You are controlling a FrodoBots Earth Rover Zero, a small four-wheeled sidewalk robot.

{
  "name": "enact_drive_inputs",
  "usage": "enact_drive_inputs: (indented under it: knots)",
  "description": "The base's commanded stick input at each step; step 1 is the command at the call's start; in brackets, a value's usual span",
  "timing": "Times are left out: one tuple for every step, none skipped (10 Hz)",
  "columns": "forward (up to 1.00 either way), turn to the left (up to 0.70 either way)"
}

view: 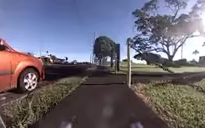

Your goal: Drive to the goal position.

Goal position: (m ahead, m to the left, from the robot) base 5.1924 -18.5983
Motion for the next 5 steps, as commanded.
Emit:
enact_drive_inputs:
  knots:
    - [0.7, 0.0]
    - [0.7, 0.0]
    - [0.7, 0.0]
    - [0.7, 0.0]
    - [0.7, 0.0]
